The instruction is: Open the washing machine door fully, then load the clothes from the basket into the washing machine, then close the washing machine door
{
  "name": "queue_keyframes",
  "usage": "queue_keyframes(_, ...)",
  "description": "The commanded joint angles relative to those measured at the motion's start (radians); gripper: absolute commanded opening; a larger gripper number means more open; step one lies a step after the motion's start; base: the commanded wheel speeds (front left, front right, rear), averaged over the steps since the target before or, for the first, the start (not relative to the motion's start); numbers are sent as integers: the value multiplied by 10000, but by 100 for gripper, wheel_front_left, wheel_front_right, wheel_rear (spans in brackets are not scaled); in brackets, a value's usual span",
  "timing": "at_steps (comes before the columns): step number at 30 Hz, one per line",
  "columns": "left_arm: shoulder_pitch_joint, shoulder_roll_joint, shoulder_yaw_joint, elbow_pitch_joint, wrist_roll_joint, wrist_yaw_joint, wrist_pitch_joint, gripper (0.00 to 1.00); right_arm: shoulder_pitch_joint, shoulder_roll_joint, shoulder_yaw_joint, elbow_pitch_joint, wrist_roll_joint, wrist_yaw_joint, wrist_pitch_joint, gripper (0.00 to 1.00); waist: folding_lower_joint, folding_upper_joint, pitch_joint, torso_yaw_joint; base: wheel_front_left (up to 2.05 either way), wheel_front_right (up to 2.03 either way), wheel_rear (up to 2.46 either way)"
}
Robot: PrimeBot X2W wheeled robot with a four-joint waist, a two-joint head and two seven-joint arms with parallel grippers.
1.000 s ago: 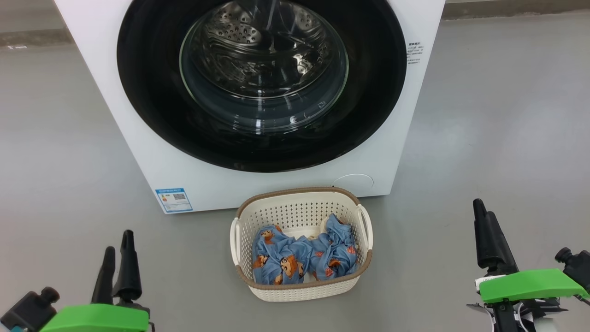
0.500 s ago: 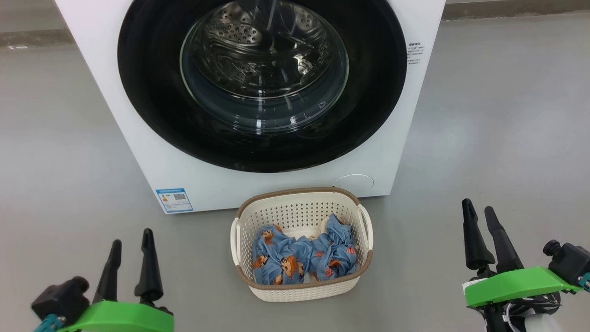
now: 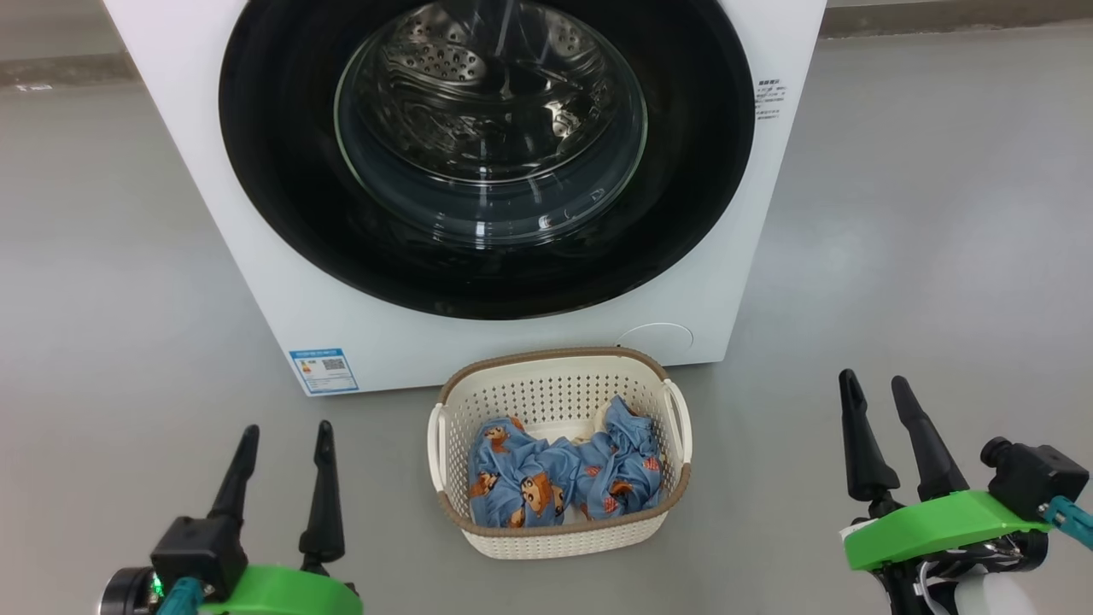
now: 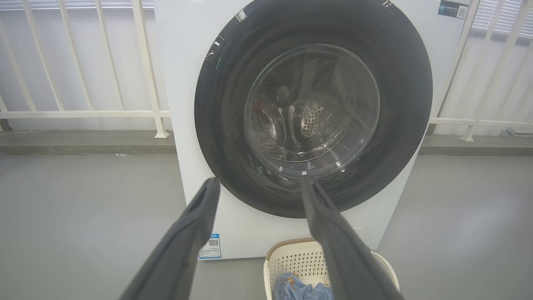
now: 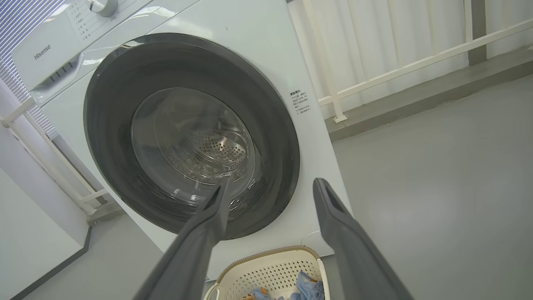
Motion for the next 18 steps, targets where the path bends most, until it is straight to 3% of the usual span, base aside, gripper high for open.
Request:
queue_keyframes(1, -259, 146, 248, -212, 268, 60, -160, 100, -488, -101, 264, -207, -270, 14, -150, 100, -1, 0, 3, 6, 0, 0, 0)
queue_keyframes(18, -366, 71, 248, 689, 1251, 253, -575, 100, -900, -114, 452, 812, -2172, 16, -561, 100, -1, 0, -4, -8, 0, 0, 0)
